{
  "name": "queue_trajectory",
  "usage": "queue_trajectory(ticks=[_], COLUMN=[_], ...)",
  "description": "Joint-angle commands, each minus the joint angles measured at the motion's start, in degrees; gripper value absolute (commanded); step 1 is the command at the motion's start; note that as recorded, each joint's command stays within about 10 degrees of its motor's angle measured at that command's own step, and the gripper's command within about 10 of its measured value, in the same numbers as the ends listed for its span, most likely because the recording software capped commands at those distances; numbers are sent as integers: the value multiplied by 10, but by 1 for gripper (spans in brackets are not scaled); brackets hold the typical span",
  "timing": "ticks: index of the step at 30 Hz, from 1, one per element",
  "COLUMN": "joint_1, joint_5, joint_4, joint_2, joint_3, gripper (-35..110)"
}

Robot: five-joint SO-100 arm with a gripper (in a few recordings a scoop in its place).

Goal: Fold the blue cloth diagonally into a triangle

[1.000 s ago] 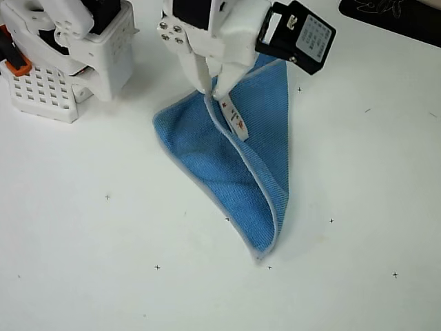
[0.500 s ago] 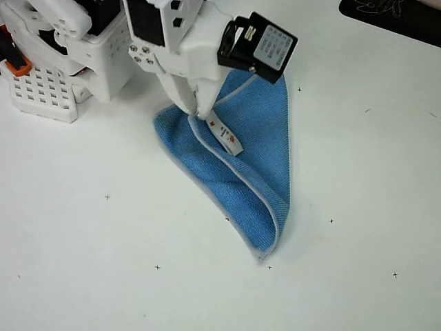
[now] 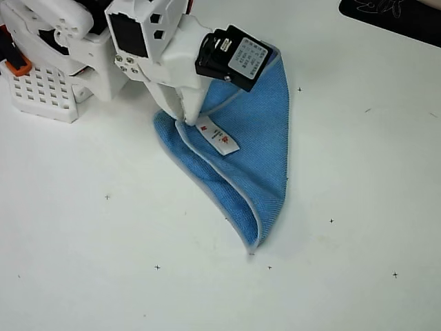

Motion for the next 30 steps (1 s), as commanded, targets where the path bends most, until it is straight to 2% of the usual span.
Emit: queue_trajectory(ticks=[1, 9, 15, 25, 30], joint_1=[-11, -15, -16, -7, -4], joint_5=[13, 17, 9, -31, -41], joint_4=[4, 11, 11, 25, 27], joint_2=[89, 126, 150, 268, 283], joint_3=[22, 39, 55, 82, 84], gripper=[0, 0, 17, 35, 39])
